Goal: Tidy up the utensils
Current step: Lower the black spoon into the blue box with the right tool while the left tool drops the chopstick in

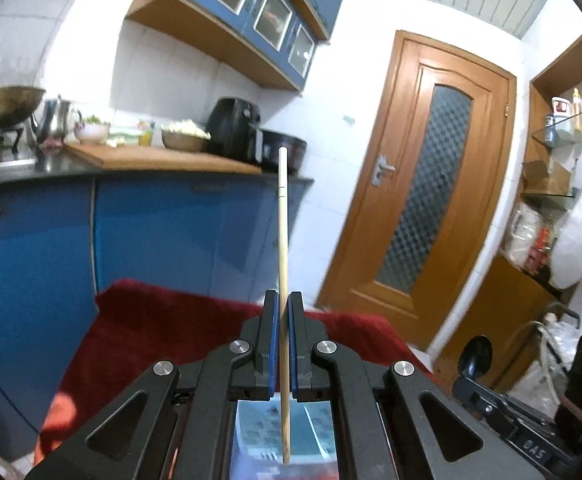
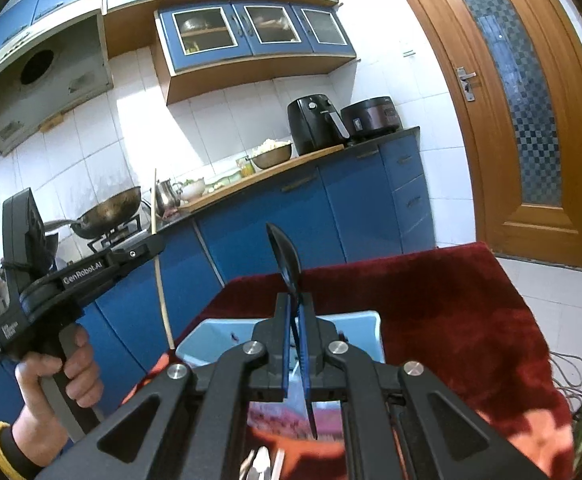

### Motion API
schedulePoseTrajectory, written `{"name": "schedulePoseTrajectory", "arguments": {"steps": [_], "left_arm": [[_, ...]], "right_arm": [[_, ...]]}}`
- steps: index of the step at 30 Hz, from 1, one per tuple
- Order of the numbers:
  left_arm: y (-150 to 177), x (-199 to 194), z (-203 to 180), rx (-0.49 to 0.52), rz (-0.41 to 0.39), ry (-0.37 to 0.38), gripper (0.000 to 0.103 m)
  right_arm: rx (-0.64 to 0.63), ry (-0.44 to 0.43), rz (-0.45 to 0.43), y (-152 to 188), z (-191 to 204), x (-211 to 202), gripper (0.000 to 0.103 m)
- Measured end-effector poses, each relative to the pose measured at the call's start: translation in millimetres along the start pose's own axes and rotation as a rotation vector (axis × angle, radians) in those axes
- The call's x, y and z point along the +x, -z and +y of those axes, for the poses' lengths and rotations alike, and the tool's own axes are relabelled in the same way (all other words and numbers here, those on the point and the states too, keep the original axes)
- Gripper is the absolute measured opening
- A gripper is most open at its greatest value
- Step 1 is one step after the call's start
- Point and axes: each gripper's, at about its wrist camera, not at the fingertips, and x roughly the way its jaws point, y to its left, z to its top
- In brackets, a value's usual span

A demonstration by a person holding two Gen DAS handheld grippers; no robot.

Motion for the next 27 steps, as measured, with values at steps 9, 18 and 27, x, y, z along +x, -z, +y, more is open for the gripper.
{"name": "schedulePoseTrajectory", "arguments": {"steps": [9,18,27], "left_arm": [[32.2,33.4,3.6,0.031,-0.04,-0.056,0.004],[57.7,33.7,-5.7,0.131,-0.051,-0.079,0.004],[66.9,32.4,-6.1,0.13,0.033,-0.027,0.026]], "right_arm": [[0.015,-0.009,-0.034,9.6,-14.2,43.7,0.006],[-0.029,0.039,0.0,21.7,-18.1,52.6,0.006],[-0.052,0.053,0.018,19.1,-12.0,47.0,0.017]]}}
